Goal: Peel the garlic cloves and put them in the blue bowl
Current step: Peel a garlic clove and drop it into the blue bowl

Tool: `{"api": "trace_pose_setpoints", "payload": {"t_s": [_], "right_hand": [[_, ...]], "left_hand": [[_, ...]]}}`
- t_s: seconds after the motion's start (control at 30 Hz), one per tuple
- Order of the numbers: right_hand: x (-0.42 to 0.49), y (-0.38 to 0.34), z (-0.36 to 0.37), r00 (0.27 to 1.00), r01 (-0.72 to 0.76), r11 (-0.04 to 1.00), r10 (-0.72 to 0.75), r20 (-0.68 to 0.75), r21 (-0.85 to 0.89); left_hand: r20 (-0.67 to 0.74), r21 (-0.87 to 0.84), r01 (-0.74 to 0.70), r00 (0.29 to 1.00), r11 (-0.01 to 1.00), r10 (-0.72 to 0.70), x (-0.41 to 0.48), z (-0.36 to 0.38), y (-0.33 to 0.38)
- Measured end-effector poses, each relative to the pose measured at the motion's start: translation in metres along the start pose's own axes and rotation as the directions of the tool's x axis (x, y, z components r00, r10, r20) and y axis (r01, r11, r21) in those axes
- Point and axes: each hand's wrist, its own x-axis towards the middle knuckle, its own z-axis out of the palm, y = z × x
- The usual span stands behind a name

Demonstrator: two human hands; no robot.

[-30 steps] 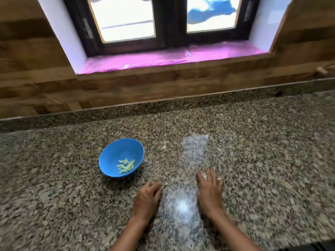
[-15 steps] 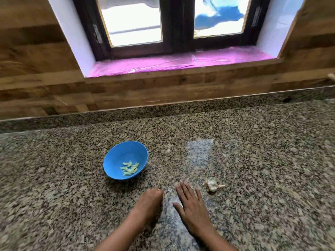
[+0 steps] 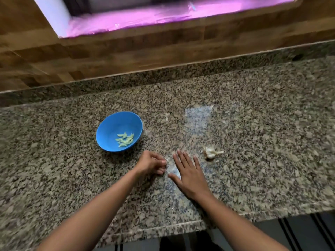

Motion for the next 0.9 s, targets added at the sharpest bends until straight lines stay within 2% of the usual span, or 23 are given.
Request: {"api": "trace_pose_setpoints", "payload": {"t_s": [0.2,0.33,0.4,0.47,0.5,0.57,0.63,0.77,0.83,0.9], "right_hand": [[0.0,0.002,0.006,0.999,-0.008,1.0,0.008,0.033,-0.004],[0.001,0.001,0.007,0.999,-0.011,1.0,0.01,0.049,0.014],[0.001,0.001,0.006,0.999,-0.011,0.999,0.009,0.046,0.039],[0.001,0.0,-0.001,0.999,-0.033,0.986,0.027,0.039,0.163],[0.003,0.0,-0.006,0.999,-0.05,0.953,0.042,0.034,0.298],[0.011,-0.001,-0.016,0.998,-0.066,0.808,0.042,0.054,0.586],[0.019,-0.001,-0.022,0.997,-0.069,0.683,0.031,0.066,0.728],[0.026,0.005,-0.033,0.989,-0.138,0.486,0.023,0.145,0.863],[0.026,0.006,-0.039,0.975,-0.176,0.431,-0.045,0.216,0.885],[0.025,0.003,-0.043,0.963,-0.211,0.406,-0.069,0.261,0.889]], "left_hand": [[-0.029,0.079,0.072,0.997,0.994,-0.07,0.008,0.006,0.006],[-0.051,0.073,0.097,0.994,0.993,-0.093,0.012,0.007,0.008],[-0.088,0.116,0.069,0.994,0.991,-0.059,0.009,0.009,0.006],[-0.086,0.13,-0.003,0.996,0.992,0.015,0.0,0.01,0.001],[-0.065,0.068,-0.026,0.997,0.997,0.031,-0.006,0.009,-0.002],[-0.011,-0.163,-0.018,1.0,0.987,0.017,-0.014,0.008,-0.004],[0.036,-0.278,-0.016,0.999,0.96,0.027,-0.017,0.01,-0.003],[0.092,-0.305,-0.051,0.992,0.951,0.083,-0.023,0.016,-0.005],[0.059,-0.346,-0.07,0.994,0.936,0.096,-0.023,0.014,-0.005],[0.022,-0.28,-0.132,0.989,0.951,0.144,-0.025,0.012,-0.006]]}}
